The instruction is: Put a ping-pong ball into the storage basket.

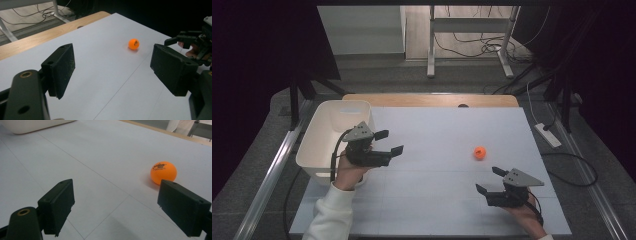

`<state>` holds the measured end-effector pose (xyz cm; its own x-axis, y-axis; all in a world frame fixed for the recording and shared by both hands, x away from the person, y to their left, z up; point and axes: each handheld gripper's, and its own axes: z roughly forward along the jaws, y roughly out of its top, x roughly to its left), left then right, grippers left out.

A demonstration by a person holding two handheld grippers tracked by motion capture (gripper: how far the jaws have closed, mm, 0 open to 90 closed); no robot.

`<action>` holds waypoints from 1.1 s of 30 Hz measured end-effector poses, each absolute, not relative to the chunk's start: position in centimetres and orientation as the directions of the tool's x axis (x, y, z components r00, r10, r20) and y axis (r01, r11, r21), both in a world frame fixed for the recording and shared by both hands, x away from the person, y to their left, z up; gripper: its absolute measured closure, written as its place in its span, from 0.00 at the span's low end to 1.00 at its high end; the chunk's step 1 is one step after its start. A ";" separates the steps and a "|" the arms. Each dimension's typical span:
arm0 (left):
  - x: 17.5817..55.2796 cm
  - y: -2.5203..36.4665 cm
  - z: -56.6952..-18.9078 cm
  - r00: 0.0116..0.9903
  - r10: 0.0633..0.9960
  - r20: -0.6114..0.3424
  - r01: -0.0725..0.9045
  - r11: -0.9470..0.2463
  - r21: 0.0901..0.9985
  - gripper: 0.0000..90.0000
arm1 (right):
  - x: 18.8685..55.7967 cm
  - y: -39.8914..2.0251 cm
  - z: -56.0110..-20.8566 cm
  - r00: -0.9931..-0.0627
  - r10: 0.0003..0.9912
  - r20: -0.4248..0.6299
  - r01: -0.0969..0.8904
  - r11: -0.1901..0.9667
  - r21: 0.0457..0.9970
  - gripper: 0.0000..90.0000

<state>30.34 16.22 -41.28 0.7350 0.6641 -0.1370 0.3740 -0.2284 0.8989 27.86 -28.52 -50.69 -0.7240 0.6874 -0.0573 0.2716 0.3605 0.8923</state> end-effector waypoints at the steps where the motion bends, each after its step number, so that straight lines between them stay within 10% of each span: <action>1: 30.3 16.1 -41.3 0.737 0.662 -0.136 0.374 -0.231 0.898 0.23 | 27.9 -28.5 -50.7 -0.725 0.687 -0.059 0.270 0.362 0.892 0.16; 33: 30.4 11.6 -43.2 0.789 0.607 -0.093 0.368 -0.345 0.863 0.22 | 27.9 -28.4 -50.7 -0.728 0.682 -0.063 0.268 0.368 0.890 0.16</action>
